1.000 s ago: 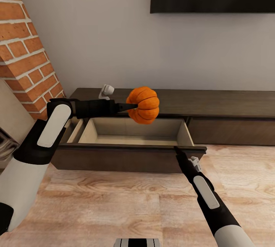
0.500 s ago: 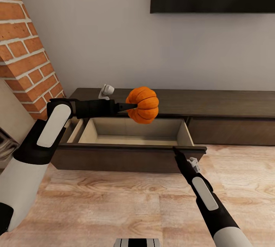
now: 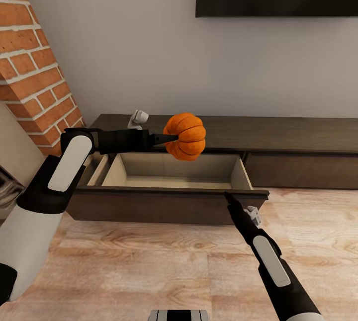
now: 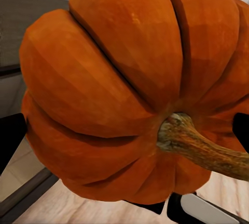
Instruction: Place each of the two pumpkins and all three candles from the living room inside a cabinet in the living room (use any cabinet), then make sure every cabinet is closed, and position the cauldron so it is next to a table in the living room.
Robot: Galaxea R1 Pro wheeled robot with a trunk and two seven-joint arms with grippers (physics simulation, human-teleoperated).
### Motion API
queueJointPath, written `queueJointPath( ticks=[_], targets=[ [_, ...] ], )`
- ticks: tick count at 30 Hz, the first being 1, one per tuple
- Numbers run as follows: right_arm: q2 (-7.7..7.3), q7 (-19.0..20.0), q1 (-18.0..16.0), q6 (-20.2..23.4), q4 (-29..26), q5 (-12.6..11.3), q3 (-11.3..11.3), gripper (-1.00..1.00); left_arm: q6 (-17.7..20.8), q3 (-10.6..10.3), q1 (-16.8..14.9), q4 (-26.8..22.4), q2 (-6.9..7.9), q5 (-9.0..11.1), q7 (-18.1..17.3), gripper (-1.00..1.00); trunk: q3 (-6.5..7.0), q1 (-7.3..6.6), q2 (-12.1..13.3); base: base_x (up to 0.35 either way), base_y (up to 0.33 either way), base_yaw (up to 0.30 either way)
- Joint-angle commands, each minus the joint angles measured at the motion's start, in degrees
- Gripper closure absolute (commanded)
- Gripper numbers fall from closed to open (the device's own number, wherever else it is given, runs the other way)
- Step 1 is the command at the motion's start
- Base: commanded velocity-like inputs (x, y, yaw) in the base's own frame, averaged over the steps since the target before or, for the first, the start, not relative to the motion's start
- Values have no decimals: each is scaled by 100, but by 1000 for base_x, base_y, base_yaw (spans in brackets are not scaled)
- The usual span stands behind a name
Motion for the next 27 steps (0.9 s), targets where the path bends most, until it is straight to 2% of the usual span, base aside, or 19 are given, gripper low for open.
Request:
queueJointPath(
  ticks=[1,9,16,20,27],
  targets=[
    [-3,-35,6,8,-19,-44,9,-100,7,-3,-5,4,4,-31,-55,100,-5,-1,-2,0,0,0],
    [-13,-96,244,106,-430,23,5,-100,7,-2,-5,22,23,-31,-55,100,-5,-1,-2,0,0,0],
    [-28,-303,516,127,-936,30,5,-100,7,-2,-5,50,24,-28,-55,100,-5,-1,-2,0,0,0],
    [-32,-459,697,324,-1304,30,5,-100,7,1,-5,52,24,-30,-55,100,-5,-1,-2,0,0,0],
    [-36,-581,827,393,-1555,25,5,-100,7,12,-5,58,27,-46,-55,100,-5,-1,-2,0,0,0]
  ],
)
